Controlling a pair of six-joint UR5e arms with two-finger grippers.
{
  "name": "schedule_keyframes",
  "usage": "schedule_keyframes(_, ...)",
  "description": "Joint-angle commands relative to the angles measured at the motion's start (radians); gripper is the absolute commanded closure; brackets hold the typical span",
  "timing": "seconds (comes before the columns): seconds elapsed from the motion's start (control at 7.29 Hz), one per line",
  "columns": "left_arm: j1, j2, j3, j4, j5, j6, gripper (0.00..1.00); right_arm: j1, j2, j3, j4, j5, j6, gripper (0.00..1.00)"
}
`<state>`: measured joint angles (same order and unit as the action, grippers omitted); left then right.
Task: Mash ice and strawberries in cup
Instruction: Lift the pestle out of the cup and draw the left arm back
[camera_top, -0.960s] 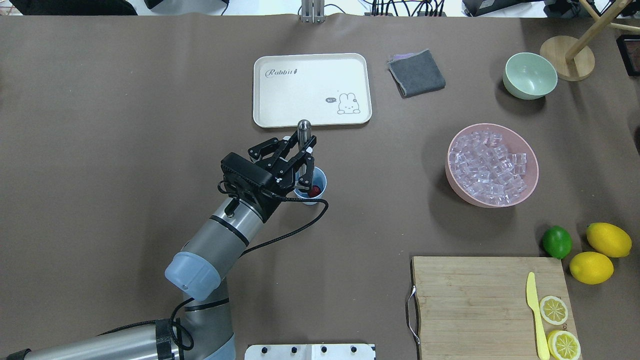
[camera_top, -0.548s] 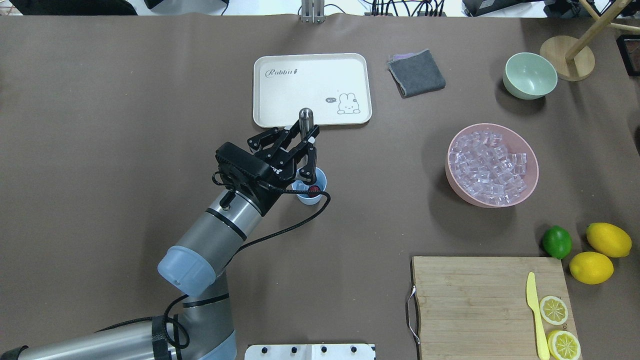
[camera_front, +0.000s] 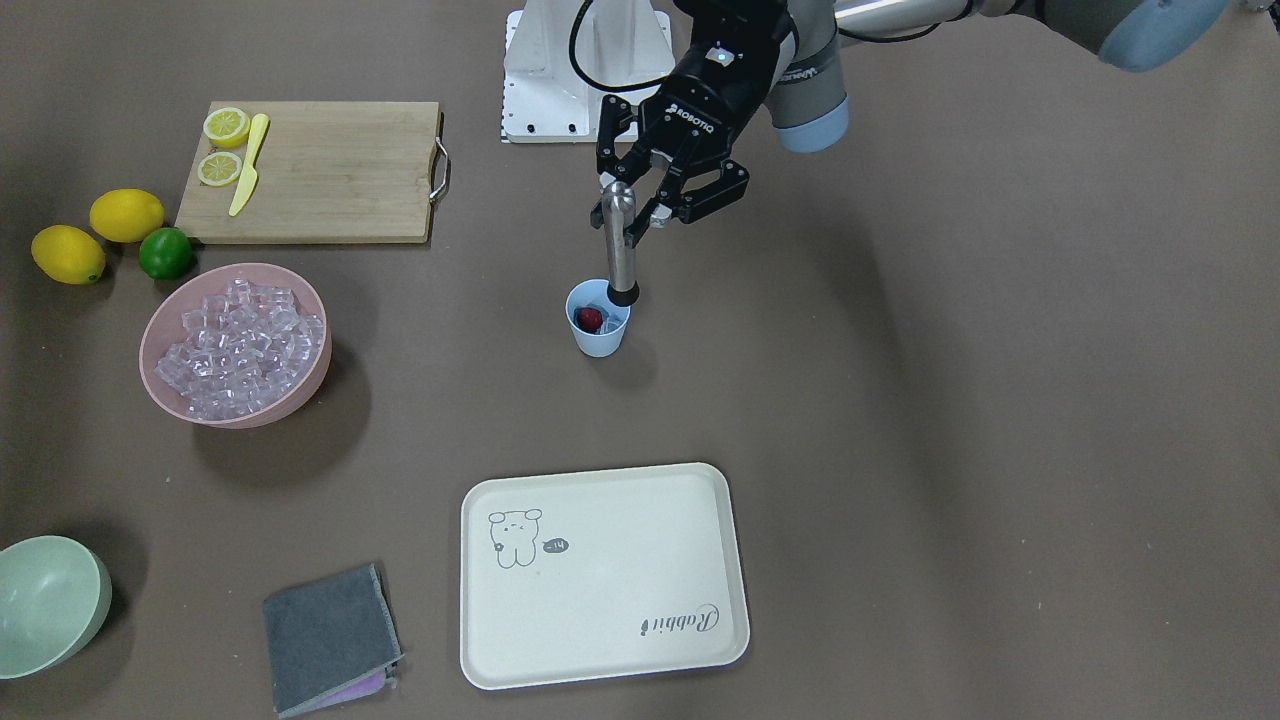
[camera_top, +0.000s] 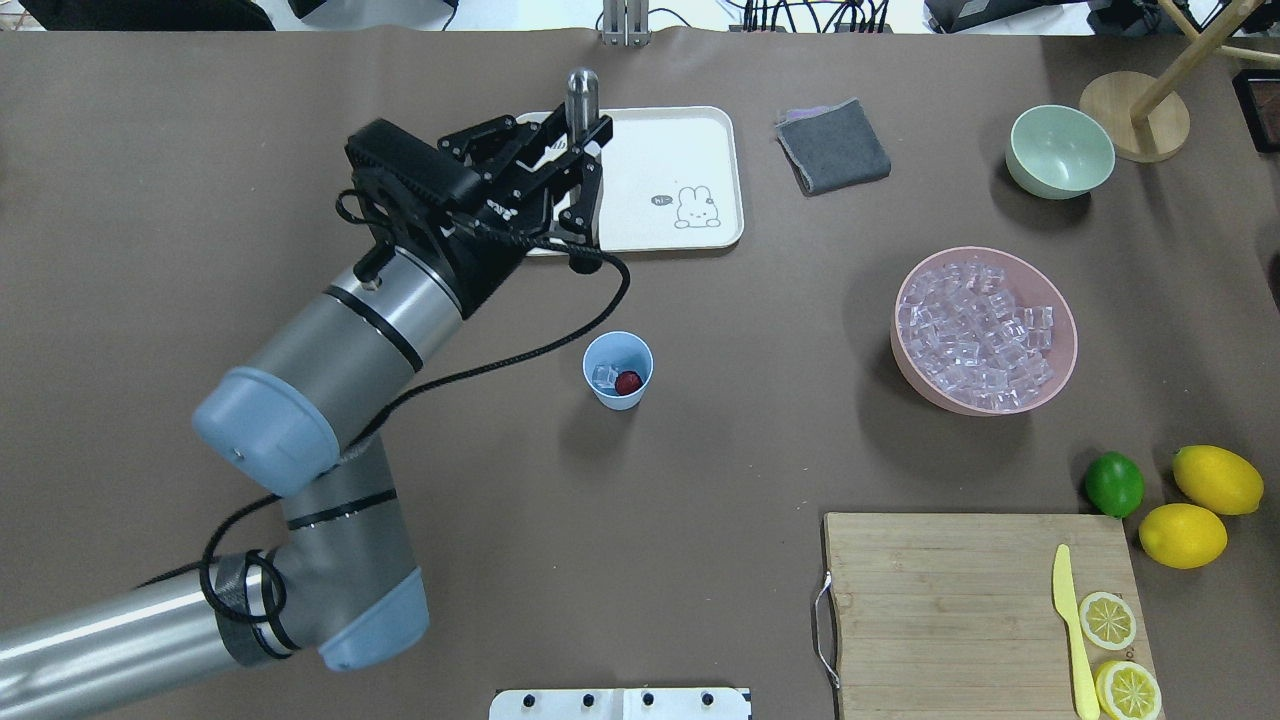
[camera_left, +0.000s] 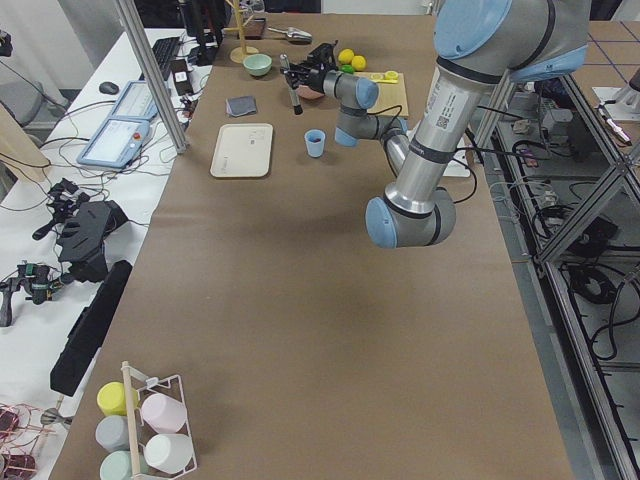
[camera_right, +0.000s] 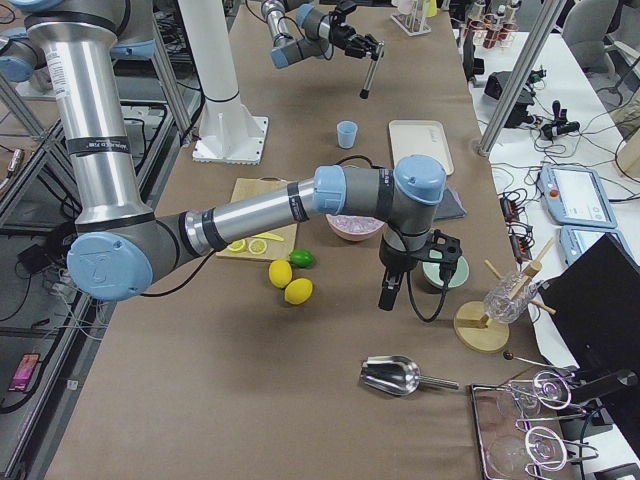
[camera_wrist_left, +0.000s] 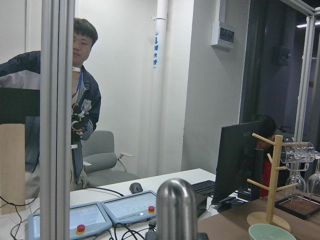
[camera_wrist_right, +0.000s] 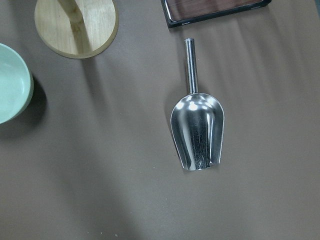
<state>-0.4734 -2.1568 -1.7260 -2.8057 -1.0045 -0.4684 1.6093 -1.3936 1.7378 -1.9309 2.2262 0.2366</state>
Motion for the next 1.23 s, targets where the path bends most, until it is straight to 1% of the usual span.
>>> schedule_keyframes(0.0,-0.155,0.04,-0.017,0.182,-0.106,-0.1,1.0,-0.005,0.001,0.002,0.003,-0.003,0.0,0.0)
schedule_keyframes(0.14,-0.253,0.111,-0.017,0.245,-0.231,-0.164,1.0,-0.003,-0.007,0.002,0.003,-0.008,-0.005,0.0)
schedule_keyframes(0.27,-0.358,0.176,-0.015,0.308,-0.358,-0.189,1.0,-0.003,-0.01,0.006,0.006,0.0,-0.014,0.0)
schedule_keyframes(0.41,-0.483,0.251,-0.014,0.339,-0.511,-0.188,1.0,-0.003,0.001,0.02,0.006,0.003,-0.014,0.0)
schedule_keyframes(0.55,-0.596,0.328,-0.006,0.341,-0.658,-0.182,1.0,-0.008,0.001,0.034,0.009,0.001,-0.016,0.0)
schedule_keyframes(0.69,-0.672,0.421,-0.004,0.341,-0.753,-0.177,1.0,-0.015,0.002,0.057,0.009,0.0,-0.016,0.0)
schedule_keyframes(0.82,-0.698,0.521,-0.007,0.336,-0.787,-0.18,1.0,-0.023,0.001,0.075,0.009,0.004,-0.016,0.0)
schedule_keyframes(1.1,-0.709,0.696,-0.003,0.339,-0.873,-0.182,1.0,-0.026,0.001,0.088,0.006,0.007,-0.016,0.0)
